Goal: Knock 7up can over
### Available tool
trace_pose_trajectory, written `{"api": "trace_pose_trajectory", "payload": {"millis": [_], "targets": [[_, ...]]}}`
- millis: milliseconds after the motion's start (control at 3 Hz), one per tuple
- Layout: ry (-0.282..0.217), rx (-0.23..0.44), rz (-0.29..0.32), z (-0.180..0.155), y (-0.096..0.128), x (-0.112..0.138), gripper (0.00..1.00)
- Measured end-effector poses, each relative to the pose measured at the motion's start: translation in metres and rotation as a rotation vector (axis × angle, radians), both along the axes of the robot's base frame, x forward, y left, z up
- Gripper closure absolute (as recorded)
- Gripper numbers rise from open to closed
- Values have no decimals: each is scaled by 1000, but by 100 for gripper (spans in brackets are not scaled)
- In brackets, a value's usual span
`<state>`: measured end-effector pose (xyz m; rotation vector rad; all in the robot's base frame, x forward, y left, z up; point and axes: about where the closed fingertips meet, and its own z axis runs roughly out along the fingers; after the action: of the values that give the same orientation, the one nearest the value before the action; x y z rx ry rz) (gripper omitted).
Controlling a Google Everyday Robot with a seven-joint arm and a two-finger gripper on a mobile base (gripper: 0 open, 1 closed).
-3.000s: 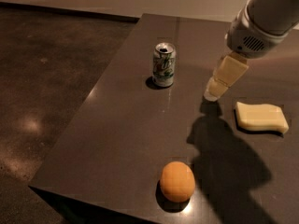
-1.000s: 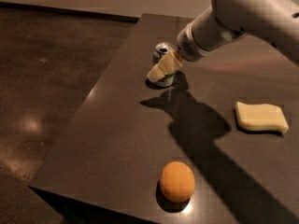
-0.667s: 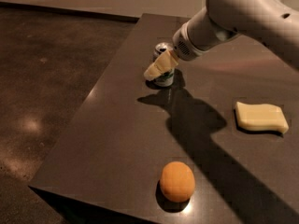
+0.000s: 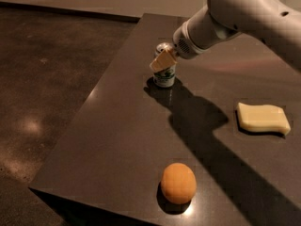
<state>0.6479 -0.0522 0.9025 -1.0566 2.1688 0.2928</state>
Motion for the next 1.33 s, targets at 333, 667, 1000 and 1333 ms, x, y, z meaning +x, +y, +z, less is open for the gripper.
{"api": "trace_pose_trajectory", "payload": {"millis": [333, 667, 1000, 1333], "targets": [[-2, 2, 14, 11, -2, -5, 59], [-15, -45, 31, 31, -10, -13, 82], [-16, -168, 69, 53, -19, -26, 100], [12, -329, 130, 60, -26, -41, 100]]}}
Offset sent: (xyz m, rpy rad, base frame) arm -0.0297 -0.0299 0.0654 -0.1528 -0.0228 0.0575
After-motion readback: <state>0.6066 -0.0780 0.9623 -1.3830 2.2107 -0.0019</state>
